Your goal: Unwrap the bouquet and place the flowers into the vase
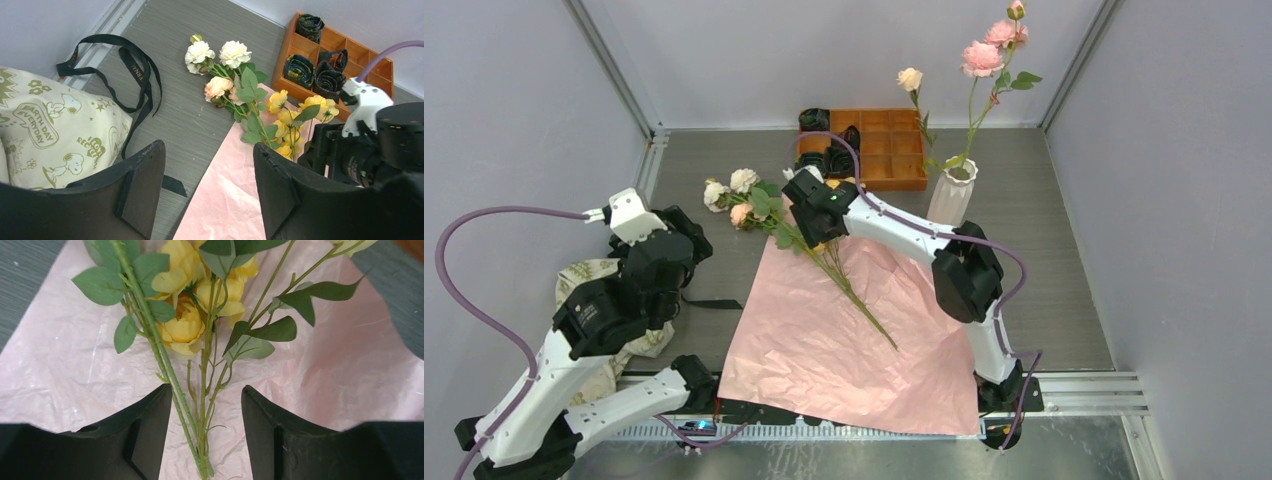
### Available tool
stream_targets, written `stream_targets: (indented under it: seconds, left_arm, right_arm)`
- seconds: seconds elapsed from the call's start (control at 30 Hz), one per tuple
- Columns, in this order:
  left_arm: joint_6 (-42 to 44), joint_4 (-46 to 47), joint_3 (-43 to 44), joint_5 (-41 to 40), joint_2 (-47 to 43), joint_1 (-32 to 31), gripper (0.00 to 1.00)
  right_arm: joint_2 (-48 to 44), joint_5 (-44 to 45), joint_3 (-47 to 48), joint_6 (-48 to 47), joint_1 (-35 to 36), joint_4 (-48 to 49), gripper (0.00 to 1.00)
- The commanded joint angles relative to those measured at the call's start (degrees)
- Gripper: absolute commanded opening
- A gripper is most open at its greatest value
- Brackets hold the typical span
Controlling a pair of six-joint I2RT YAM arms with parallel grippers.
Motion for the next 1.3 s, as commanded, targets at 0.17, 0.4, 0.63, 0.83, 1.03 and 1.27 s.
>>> stream_targets:
  seconds: [0.17, 0.4, 0.63, 0.83, 1.03, 1.27]
  left_arm:
    - [0.68, 2.35, 0.22, 0.48, 2.0, 0.07, 0.66]
    - [0.66, 2.79, -0.41, 0.65, 1.91, 0.08, 0.66]
    - [0.62, 2.77, -0.66, 0.78, 1.98, 0.08, 0.66]
    - [0.51, 2.79, -1.02, 0.98, 2.03, 0.05, 0.66]
    - [0.42, 2.78, -1.11, 1.27, 2.04, 0.09, 0.66]
    - [0.29, 2.79, -1.27, 1.62, 1.66, 0.09, 0.66]
  right_arm:
    - [3.99, -4.58, 0.04, 1.48, -2.12, 2.4, 0.56]
    - [8.27, -5.98, 2.16, 0.96, -4.44, 2.4, 0.51]
    - [12.27, -8.14, 5.72, 0.89, -7.06, 1.43, 0.38]
    - [12.75, -8.45, 6.22, 0.62, -7.12, 1.27, 0.18]
    - [8.85, -6.83, 5.28, 0.03, -7.12, 1.25, 0.03]
    - [-0.89, -5.25, 3.52, -0.24, -6.98, 0.64, 0.01]
